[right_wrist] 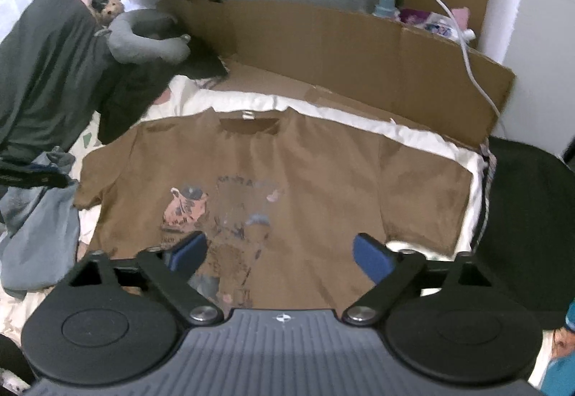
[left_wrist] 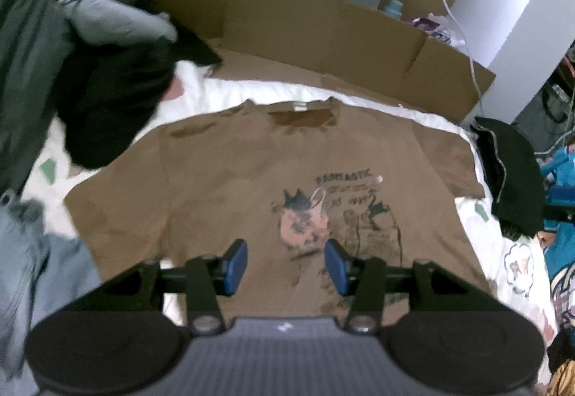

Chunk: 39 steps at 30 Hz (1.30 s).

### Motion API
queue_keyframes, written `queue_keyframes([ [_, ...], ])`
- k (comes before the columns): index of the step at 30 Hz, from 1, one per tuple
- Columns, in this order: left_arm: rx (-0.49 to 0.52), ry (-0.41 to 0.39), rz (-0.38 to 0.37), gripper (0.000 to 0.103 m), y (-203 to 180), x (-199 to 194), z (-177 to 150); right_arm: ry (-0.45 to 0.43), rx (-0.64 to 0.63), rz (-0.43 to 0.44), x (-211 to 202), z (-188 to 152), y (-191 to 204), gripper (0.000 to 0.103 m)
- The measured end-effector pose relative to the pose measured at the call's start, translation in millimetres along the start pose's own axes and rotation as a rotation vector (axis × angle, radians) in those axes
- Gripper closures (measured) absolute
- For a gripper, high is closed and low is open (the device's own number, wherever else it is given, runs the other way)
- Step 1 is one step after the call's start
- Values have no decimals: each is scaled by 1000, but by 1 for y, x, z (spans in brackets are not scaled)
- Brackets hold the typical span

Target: Fold clothes

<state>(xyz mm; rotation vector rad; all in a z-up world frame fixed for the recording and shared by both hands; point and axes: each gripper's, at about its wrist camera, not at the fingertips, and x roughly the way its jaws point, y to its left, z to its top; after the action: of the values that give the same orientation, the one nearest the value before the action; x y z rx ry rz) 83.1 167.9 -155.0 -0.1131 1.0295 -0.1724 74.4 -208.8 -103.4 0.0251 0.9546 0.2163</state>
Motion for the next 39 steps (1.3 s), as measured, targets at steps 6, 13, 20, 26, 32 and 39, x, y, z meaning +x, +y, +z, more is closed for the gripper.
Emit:
queue_keyframes([
  [6,-43,19,17,47,27,-29,-39,48,-19,19,2,-15,26,9],
  [13,-95,35,41,47,49,-38,-78,95,-53,30,7,-31,58,9],
  [20,-123,35,58,48,63,-39,-108,129,-47,18,13,-49,65,9],
  [26,-190,23,53,49,78,-37,-115,152,-44,36,24,-67,67,9],
  [32,-205,30,76,49,94,-30,-115,166,-44,64,30,-88,72,9],
  [39,-270,15,104,54,117,-7,-106,164,-66,56,40,-98,71,9],
])
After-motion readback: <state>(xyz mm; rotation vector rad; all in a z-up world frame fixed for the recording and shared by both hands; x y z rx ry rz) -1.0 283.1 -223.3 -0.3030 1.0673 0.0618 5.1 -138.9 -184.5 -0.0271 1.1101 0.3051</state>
